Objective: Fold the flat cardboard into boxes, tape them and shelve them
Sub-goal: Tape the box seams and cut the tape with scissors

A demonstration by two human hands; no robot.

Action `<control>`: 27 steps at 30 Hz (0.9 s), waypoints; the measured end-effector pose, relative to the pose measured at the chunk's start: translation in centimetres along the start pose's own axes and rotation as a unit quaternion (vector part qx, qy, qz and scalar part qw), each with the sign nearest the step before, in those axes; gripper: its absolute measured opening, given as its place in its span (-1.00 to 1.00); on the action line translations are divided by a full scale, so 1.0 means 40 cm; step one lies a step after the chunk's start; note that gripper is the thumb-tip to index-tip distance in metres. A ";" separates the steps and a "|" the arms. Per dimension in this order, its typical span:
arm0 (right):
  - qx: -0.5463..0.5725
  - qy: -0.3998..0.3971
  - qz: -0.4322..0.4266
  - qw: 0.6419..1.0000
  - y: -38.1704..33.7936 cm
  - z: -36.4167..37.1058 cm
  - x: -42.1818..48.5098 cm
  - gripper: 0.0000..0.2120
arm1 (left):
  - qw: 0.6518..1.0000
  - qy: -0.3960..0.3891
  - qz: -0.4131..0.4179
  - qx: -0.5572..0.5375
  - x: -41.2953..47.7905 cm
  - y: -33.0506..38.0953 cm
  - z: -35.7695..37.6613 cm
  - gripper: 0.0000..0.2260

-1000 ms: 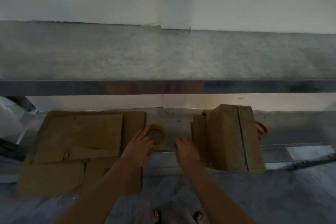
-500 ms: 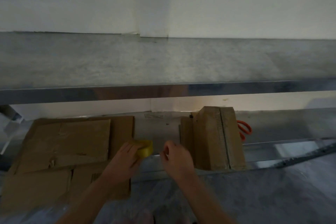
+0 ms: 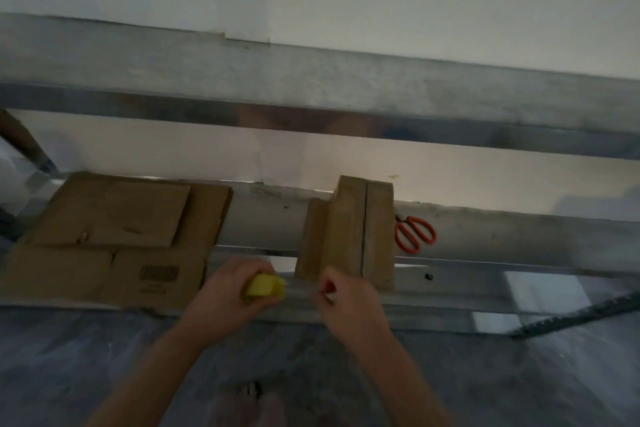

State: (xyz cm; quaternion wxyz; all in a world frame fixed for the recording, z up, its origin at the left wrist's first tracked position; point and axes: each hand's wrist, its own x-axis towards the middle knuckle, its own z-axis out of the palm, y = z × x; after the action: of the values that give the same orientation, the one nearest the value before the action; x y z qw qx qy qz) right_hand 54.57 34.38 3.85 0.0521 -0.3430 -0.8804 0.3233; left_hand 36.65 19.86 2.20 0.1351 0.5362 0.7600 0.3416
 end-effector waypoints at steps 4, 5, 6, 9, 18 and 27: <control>0.038 -0.019 0.007 0.999 0.089 -0.085 -0.035 -0.69 | 1.000 -0.007 -0.015 0.015 0.022 0.092 0.062 -0.65; 0.046 -0.015 0.009 0.999 0.108 -0.104 -0.041 -0.67 | 0.999 -0.004 -0.011 0.030 0.029 0.112 0.074 -0.67; 0.057 -0.008 0.012 0.998 0.125 -0.121 -0.046 -0.67 | 0.999 0.000 0.000 0.053 0.036 0.130 0.085 -0.69; 0.058 0.007 0.013 0.998 0.163 -0.164 -0.063 -0.68 | 0.996 -0.002 0.025 0.085 0.057 0.173 0.102 -0.71; 0.084 0.003 0.019 0.996 0.255 -0.253 -0.084 -0.70 | 0.992 -0.114 -0.039 -0.045 0.095 0.217 0.083 -0.72; 0.088 -0.003 0.057 0.994 0.278 -0.260 -0.041 -0.78 | 0.990 -0.135 -0.035 0.037 0.121 0.187 0.062 -0.72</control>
State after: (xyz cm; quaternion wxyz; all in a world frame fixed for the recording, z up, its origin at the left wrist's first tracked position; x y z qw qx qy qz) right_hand 65.42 45.06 5.53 0.0608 -0.3852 -0.8279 0.4032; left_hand 41.58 26.60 6.15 0.2284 0.5554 0.7649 0.2330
